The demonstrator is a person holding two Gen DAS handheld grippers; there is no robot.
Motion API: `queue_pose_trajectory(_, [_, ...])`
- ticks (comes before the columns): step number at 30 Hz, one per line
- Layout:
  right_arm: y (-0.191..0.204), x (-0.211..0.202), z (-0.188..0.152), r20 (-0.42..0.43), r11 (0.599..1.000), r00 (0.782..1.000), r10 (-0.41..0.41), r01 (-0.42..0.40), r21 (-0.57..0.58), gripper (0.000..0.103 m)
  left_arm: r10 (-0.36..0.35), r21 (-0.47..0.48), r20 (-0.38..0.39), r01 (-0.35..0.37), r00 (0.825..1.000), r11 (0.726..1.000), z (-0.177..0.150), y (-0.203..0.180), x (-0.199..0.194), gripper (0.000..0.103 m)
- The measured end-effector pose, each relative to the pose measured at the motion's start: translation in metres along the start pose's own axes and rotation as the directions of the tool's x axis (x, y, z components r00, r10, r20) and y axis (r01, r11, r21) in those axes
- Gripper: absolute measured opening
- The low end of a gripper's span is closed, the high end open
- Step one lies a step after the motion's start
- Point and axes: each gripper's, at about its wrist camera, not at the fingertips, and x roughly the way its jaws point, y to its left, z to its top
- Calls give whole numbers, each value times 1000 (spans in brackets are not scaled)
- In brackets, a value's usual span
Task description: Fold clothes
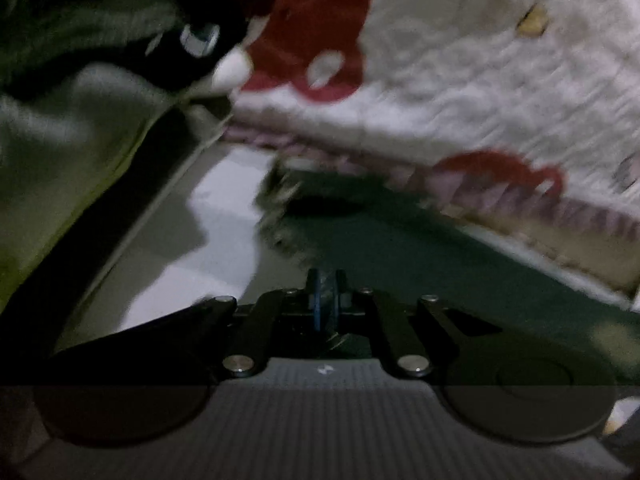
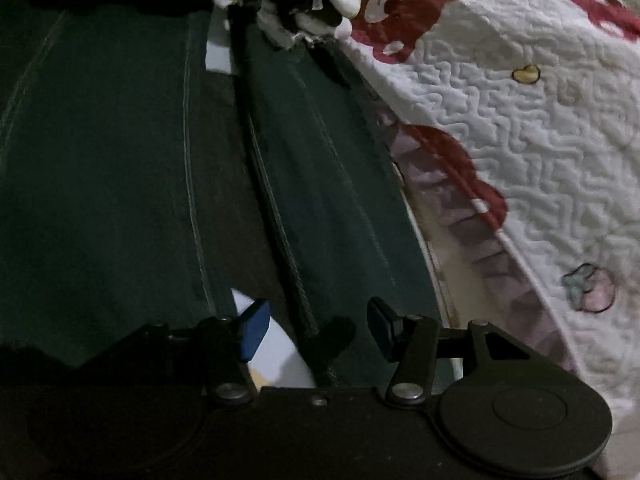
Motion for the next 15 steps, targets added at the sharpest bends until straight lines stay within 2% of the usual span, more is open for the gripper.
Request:
queue_pose_trajectory(2, [-3, 6, 3, 28, 999, 1000, 9, -10, 43, 55, 23, -36, -19, -24, 1000, 999, 1, 7, -2, 6])
queue_pose_trajectory(5, [-3, 20, 7, 57, 999, 998, -16, 15, 30, 51, 57, -66, -37, -59, 998, 996, 3, 15, -13, 9])
queue_pose_trajectory(7, [-8, 35, 11, 54, 1000, 998, -14, 13, 23, 29, 103, -53, -37, -104, 994, 993, 2, 16, -22, 10])
queue_pose_trajectory(8, [-15, 40, 14, 46, 999, 999, -6, 3, 52, 6, 116, -60, -26, -118, 993, 991, 1, 18, -29, 10])
queue_pose_trajectory(10, [-33, 41, 18, 49, 982, 999, 14, -23, 185, 6, 127, -81, -5, -127, 992, 989, -1, 21, -41, 14])
queue_pose_trajectory(11, [-48, 42, 18, 59, 957, 998, 31, -46, 286, 6, 115, -76, 6, -114, 993, 991, -2, 19, -45, 15])
queue_pose_trajectory(12, [-66, 43, 16, 73, 912, 996, 50, -75, 404, 6, 101, -68, 19, -100, 995, 993, -2, 17, -48, 15])
queue_pose_trajectory(13, [-83, 45, 12, 88, 849, 993, 73, -108, 517, 6, 87, -60, 30, -85, 996, 995, -3, 15, -52, 15])
queue_pose_trajectory(15, [-116, 61, -2, 111, 658, 980, 165, -193, 728, 7, 72, 37, 58, -74, 996, 997, -5, 2, -55, 16])
